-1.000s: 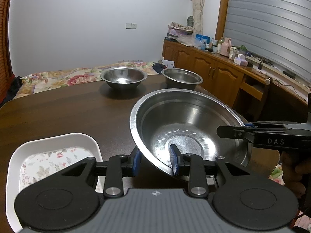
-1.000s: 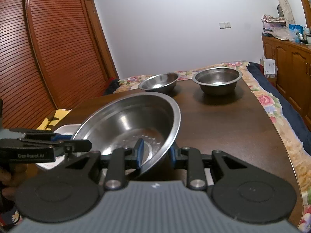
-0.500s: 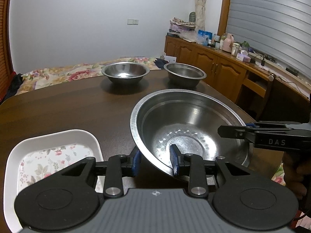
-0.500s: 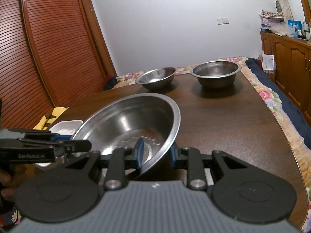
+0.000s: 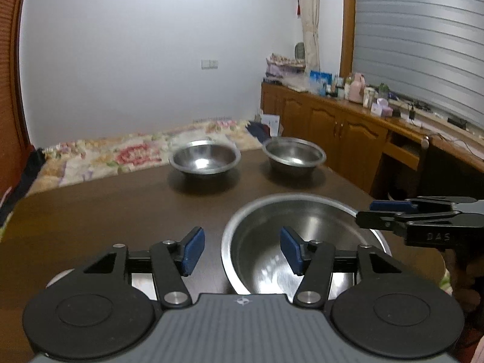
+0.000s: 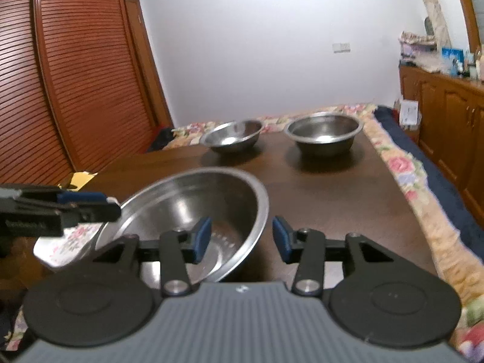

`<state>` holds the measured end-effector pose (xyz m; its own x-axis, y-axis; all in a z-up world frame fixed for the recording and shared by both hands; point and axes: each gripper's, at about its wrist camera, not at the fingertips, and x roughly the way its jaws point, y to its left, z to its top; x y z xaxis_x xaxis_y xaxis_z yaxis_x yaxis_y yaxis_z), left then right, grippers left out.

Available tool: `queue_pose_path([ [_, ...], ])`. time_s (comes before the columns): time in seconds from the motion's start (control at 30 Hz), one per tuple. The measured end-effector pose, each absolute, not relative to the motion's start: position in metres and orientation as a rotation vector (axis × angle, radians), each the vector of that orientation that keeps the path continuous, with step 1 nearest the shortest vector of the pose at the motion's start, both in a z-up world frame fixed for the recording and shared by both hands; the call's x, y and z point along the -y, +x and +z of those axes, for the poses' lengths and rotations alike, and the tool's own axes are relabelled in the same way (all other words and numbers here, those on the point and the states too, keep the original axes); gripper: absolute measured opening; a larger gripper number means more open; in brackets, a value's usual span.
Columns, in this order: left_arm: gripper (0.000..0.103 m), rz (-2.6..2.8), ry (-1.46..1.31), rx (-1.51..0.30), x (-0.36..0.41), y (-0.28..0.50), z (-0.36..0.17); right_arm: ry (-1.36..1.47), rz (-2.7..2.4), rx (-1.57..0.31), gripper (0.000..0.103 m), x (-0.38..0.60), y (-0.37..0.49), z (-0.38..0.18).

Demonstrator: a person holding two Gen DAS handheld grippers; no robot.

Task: Organize plates and bowls

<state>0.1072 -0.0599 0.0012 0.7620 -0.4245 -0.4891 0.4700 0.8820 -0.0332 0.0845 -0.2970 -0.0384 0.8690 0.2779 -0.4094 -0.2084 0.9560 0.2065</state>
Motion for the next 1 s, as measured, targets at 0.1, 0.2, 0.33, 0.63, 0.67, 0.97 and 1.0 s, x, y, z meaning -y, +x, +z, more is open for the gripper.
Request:
queue_pose_path([
  [0.1, 0.06, -0.479, 0.091, -0.491, 0.06, 0.117, 0.012, 0.135, 0.251, -0.423, 0.047, 0.302, 0.087, -0.023],
  [0.2, 0.06, -0.465, 0.102, -0.466, 0.061, 0.131, 0.021, 0.097, 0.246, -0.394, 0.047, 0.306, 0.095, -0.006],
  [0.33, 0.06, -0.446, 0.106, -0.459, 0.061, 0.159, 0.027, 0.051, 0.253, -0.353, 0.048, 0.312, 0.113, 0.018],
  [0.63, 0.06, -0.397, 0.065, -0.504, 0.063, 0.23, 0.023, -0.022, 0.302, -0.374, 0.048, 0.314, 0.194, 0.038],
  [0.67, 0.06, -0.393, 0.062, -0.512, 0.064, 0.238, 0.021, -0.022, 0.313, -0.389, 0.048, 0.312, 0.201, 0.035],
  [0.97, 0.06, -0.392, 0.059, -0.597, 0.071, 0.297, -0.004, -0.073, 0.394, -0.512, 0.047, 0.286, 0.274, 0.006],
  [1.0, 0.06, -0.388, 0.061, -0.607, 0.072, 0.303, -0.007, -0.075, 0.4, -0.524, 0.047, 0.283, 0.28, 0.004],
])
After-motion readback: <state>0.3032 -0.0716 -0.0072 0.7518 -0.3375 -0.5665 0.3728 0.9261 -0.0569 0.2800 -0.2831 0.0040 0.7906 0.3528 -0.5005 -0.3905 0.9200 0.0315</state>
